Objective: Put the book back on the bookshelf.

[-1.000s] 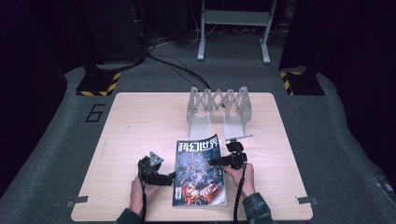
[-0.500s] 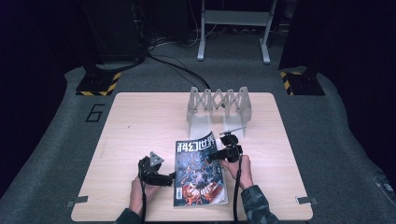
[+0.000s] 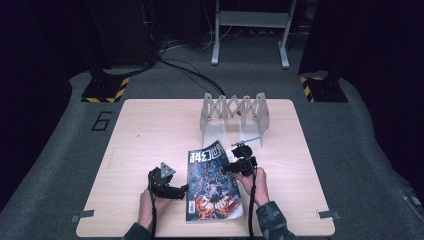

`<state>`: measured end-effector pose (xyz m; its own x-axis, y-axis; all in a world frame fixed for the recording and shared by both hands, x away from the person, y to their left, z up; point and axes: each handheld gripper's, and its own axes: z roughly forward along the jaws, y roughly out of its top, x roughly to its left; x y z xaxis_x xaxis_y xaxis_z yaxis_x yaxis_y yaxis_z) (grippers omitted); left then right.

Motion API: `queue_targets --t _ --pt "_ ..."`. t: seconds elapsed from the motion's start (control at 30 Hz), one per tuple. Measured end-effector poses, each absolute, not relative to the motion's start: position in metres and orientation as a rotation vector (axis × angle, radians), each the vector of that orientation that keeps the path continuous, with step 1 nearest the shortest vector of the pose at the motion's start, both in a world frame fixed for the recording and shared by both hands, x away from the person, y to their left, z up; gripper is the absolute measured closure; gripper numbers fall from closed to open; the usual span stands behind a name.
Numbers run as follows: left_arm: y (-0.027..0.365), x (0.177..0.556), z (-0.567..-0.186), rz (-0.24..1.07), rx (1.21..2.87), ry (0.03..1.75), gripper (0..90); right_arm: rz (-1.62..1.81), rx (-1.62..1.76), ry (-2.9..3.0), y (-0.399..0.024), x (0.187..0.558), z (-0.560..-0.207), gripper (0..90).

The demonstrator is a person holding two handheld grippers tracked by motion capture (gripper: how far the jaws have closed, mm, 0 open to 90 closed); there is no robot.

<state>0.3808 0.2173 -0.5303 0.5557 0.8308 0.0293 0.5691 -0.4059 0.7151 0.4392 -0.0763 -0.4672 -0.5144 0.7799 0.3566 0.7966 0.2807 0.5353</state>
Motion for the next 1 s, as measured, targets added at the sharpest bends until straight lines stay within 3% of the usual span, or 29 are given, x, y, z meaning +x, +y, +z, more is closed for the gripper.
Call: queue_targets --t 0.43,1.0 --pt "0.219 0.386 -0.528 0.465 2.153 1.091 0.9 -1.209 -1.469 -2.514 -0.076 0.431 -0.458 86.6" --pt "0.221 0.394 -0.508 0.318 2.057 1.083 0.1 -1.366 -1.399 -2.565 -0.069 0.416 -0.438 86.9"
